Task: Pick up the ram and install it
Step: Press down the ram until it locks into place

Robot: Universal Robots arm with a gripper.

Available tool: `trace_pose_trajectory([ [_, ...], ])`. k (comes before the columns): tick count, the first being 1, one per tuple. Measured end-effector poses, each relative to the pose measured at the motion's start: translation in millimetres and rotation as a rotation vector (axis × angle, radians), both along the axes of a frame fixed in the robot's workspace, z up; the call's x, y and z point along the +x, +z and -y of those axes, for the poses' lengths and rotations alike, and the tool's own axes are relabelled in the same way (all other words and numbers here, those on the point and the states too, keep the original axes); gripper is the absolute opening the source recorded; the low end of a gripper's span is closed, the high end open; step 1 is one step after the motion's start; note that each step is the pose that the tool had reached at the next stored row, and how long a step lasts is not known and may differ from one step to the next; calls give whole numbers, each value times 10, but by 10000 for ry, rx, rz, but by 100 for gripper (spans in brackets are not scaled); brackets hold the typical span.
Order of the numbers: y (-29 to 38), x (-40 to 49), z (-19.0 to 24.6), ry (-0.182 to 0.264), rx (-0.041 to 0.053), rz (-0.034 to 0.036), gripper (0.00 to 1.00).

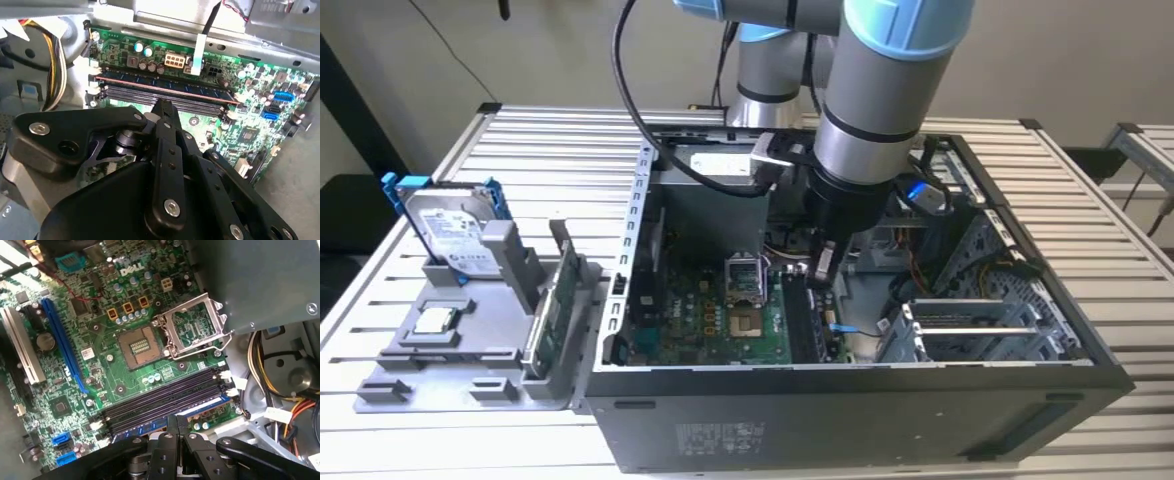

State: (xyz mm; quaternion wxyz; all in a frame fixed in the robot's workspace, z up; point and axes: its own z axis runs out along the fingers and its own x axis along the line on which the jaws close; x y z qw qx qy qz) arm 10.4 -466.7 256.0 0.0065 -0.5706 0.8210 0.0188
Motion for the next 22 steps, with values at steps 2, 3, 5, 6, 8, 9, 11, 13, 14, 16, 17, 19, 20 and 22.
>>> trace_pose_trajectory([
  [2, 0, 0, 0, 354, 0, 16, 11],
  [3, 0, 0, 0, 525, 0, 22, 11],
  [5, -1, 0, 0, 850, 1, 30, 11],
  [6, -1, 0, 0, 895, 1, 31, 11],
  [8, 0, 1, 0, 911, 0, 30, 11],
  [9, -1, 5, 1, 951, 0, 30, 11],
  [11, -1, 17, 2, 1118, 1, 30, 11],
  [13, -4, 18, 3, 1337, 0, 37, 11],
  [14, -8, 19, 3, 1457, 1, 49, 11],
  [16, -13, 19, 3, 1710, -3, 76, 11],
  [17, -14, 19, 3, 1831, -6, 95, 11],
  [19, -20, 20, 3, 2050, -5, 130, 11],
  [20, -25, 25, 3, 2139, -2, 135, 11],
  [22, -43, 46, 3, 2188, -4, 134, 11],
])
